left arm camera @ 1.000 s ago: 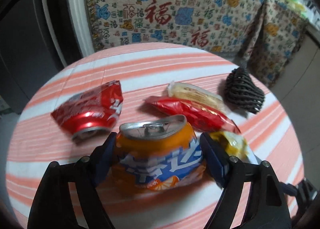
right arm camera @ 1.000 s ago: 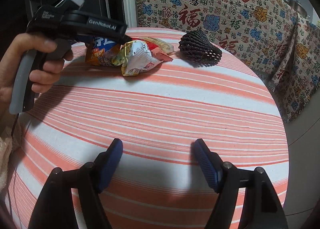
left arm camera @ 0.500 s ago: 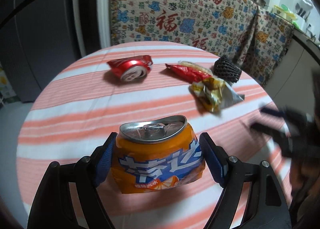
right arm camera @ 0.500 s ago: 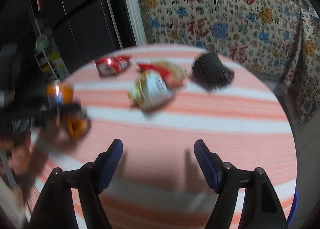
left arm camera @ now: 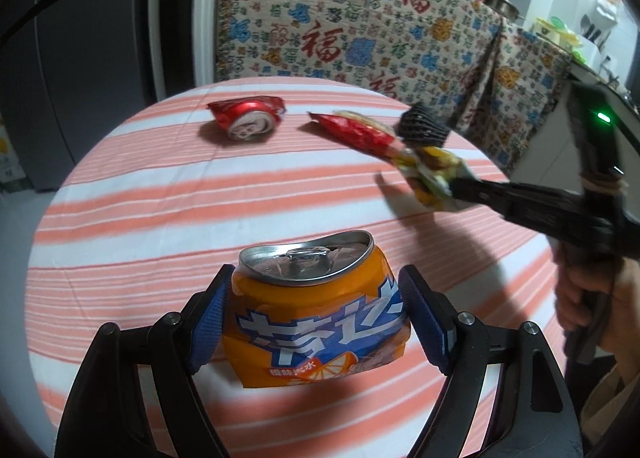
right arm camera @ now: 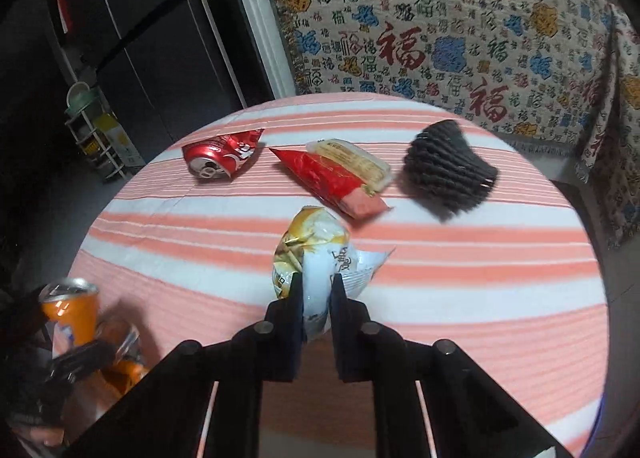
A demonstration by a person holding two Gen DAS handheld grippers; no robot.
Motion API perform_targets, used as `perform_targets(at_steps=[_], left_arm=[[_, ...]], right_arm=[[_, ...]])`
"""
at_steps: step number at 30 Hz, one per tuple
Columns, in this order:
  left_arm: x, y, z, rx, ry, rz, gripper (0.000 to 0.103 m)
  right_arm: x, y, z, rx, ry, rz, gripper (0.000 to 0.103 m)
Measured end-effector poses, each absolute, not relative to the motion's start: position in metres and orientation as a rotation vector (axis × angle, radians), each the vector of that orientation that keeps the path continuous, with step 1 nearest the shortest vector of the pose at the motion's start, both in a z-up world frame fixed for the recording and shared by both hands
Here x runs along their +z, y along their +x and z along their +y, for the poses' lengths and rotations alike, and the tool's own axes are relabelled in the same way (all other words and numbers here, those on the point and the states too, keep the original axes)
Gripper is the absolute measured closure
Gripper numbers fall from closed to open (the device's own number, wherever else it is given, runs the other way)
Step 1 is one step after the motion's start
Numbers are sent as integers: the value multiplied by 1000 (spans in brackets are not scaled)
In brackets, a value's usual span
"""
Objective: Collect trash
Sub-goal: 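Carry the orange can and gold wrapper with both grippers toward the blue wastebasket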
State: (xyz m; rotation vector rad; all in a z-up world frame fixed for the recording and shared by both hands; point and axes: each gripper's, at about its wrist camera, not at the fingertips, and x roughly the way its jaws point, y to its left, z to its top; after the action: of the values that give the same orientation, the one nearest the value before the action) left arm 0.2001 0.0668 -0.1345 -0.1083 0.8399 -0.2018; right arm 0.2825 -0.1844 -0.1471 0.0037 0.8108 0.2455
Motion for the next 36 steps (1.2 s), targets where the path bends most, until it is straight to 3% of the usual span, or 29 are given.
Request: perform_targets(at_steps=[12,36], left_arm=[[-122,190,6,-280,-57,828,21],[-113,176,-32,-280,47,809,21]], right_arm=[[-124,191,-237,210,-13,786,92],[-141,156,-259,215,33,804,92]])
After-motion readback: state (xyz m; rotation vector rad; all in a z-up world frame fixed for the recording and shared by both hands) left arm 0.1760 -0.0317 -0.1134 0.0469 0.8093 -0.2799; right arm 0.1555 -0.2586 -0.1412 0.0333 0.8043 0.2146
